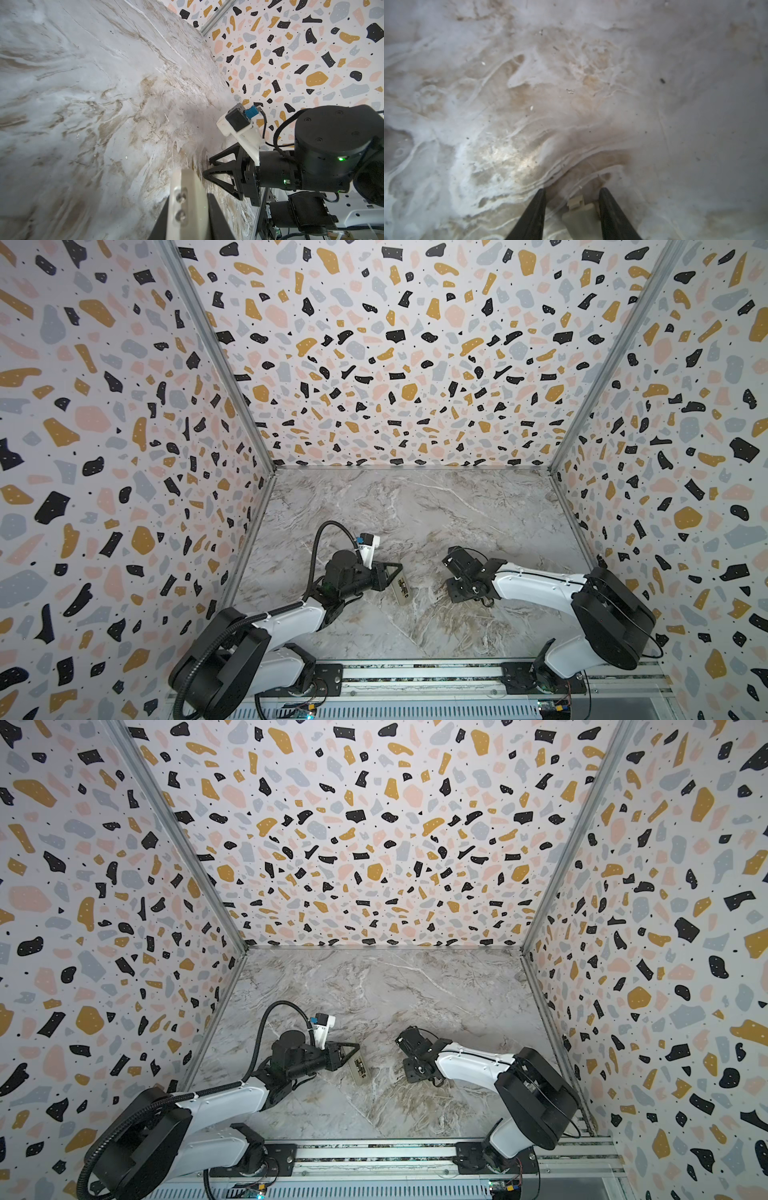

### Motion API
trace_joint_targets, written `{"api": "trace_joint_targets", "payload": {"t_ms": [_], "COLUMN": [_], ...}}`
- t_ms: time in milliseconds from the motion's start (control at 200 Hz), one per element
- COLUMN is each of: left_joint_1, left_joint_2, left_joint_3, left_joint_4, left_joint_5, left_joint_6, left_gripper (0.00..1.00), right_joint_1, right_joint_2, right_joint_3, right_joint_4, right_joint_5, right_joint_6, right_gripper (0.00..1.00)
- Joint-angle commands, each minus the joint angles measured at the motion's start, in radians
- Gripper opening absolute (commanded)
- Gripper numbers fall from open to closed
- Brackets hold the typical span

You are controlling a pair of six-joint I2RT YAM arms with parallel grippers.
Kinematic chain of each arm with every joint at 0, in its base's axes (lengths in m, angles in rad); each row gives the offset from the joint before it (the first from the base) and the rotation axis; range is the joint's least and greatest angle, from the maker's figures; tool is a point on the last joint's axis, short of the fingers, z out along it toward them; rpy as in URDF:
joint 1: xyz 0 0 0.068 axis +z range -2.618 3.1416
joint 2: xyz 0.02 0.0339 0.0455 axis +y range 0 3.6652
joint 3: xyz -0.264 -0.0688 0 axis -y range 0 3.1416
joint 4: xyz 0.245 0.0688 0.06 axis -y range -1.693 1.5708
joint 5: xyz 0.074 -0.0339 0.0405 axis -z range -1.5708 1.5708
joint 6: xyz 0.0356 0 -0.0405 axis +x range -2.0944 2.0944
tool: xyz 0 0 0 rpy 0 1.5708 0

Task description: Load the batteries into the remote control

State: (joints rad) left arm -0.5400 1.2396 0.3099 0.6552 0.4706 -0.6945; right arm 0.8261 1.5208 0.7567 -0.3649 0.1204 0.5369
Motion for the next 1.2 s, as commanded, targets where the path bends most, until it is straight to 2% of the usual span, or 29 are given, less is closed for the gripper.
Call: {"api": "trace_joint_targets", "payload": {"t_ms": [0,781,1196], "left_joint_1": [-0.005,-0.003,-0.003], "left_joint_2": [-0.013,-0.034,-0.034], "left_joint_3": [0.020,0.017,0.017], "left_joint_4": [0.039,0.006,0.003], "left_joint_5": [-0.005,-0.042,-0.039], "left_joint_6": [0.009,0.021,0.026], "left_gripper": [0.00,0.00,0.00], "right_joint_1": [0.042,0.295,0.309], "right_joint_2": [0.031,-0.023,-0.154], "right_joint_3": [0.004,-0.061,-0.150], "right_joint_4": [-0.014,-0.052,-0.153], "right_joint_5": [-0.039,-0.071,-0.002], "right_joint_6": [0.031,0.256,0.377], "right_gripper": [0.44,0.43,0.42]}}
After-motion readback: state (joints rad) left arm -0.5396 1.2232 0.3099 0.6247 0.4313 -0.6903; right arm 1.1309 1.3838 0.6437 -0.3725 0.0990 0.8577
